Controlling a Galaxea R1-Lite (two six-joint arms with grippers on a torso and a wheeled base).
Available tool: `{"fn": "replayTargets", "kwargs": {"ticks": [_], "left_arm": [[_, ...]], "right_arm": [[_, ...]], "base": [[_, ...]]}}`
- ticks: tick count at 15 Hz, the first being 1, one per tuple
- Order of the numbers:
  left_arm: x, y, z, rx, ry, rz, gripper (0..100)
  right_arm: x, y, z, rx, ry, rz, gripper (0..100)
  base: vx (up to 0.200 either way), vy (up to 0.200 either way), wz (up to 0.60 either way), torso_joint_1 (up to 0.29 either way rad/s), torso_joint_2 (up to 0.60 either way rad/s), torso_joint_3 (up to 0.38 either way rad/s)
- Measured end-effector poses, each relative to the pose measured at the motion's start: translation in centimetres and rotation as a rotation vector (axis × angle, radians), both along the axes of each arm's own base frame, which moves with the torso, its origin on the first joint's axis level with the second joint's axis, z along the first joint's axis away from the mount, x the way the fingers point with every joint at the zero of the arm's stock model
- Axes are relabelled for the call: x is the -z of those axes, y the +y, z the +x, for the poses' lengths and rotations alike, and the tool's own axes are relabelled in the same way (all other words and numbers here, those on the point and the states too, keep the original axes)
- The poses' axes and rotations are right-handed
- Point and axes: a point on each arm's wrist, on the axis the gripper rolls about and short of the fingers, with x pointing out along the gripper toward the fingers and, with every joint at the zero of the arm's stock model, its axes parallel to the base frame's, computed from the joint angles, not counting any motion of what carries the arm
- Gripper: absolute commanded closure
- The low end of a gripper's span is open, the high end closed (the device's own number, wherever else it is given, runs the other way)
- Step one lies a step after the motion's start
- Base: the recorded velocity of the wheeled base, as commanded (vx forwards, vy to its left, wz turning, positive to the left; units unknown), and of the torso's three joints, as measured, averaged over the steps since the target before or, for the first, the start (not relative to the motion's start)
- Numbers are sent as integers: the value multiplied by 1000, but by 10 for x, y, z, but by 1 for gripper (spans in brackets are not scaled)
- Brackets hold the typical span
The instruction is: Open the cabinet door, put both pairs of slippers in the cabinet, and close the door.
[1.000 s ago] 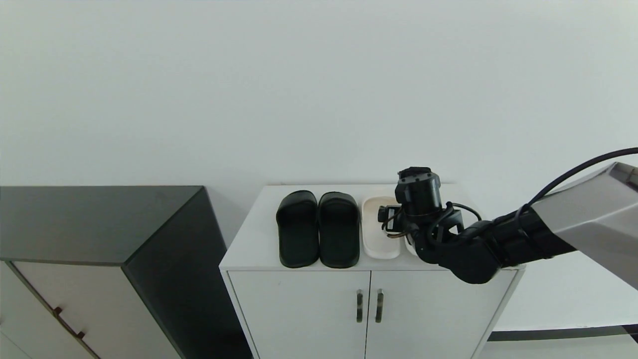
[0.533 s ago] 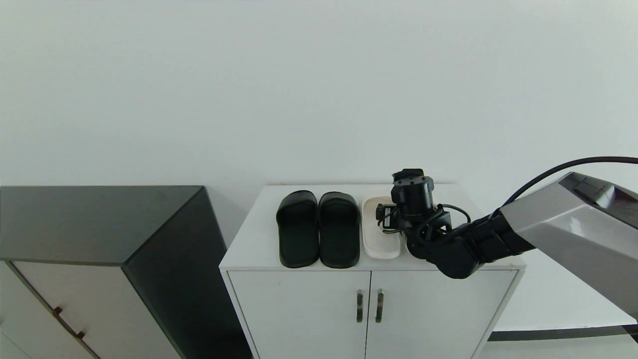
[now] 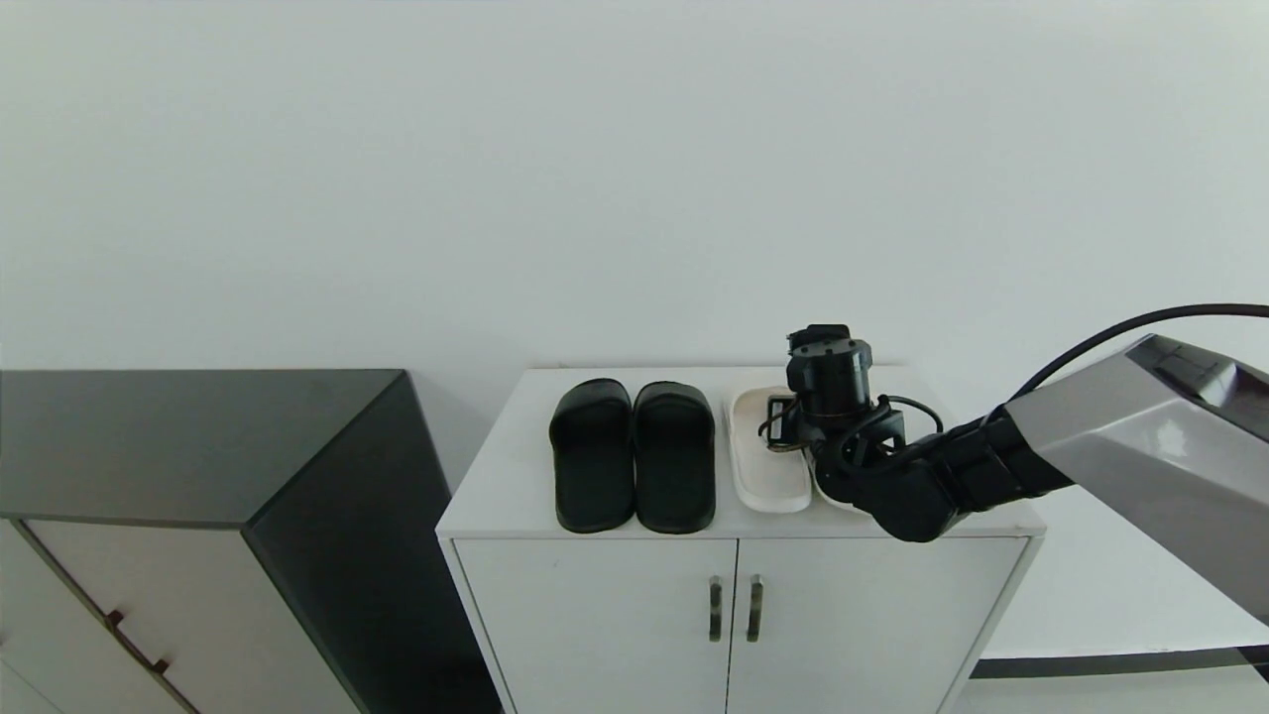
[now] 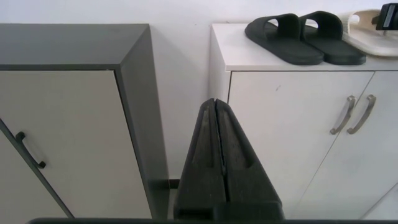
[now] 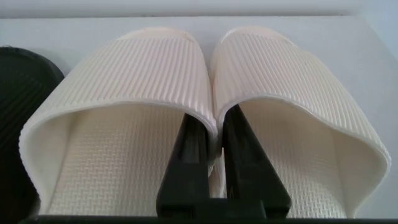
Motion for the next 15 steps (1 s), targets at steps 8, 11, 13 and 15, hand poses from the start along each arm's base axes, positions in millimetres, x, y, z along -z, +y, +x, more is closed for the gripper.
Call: {"fn": "replayTargets", "kwargs": {"ticks": [8, 11, 13, 15], "left_arm": [[0, 0, 0, 0, 0, -1, 100], [0, 0, 0, 0, 0, -1, 100], [0, 0, 0, 0, 0, -1, 100], [0, 0, 0, 0, 0, -2, 100]], "right_arm": [[-35, -10, -70, -170, 23, 2, 100], [-53, -22, -120, -311, 30, 8, 100], [-62, -32, -152, -448, 37, 33, 100], [-67, -42, -177, -544, 57, 41, 100]], "base": [[0, 0, 0, 0, 0, 0], [0, 0, 0, 0, 0, 0], [0, 0, 0, 0, 0, 0], [0, 0, 0, 0, 0, 0]]}}
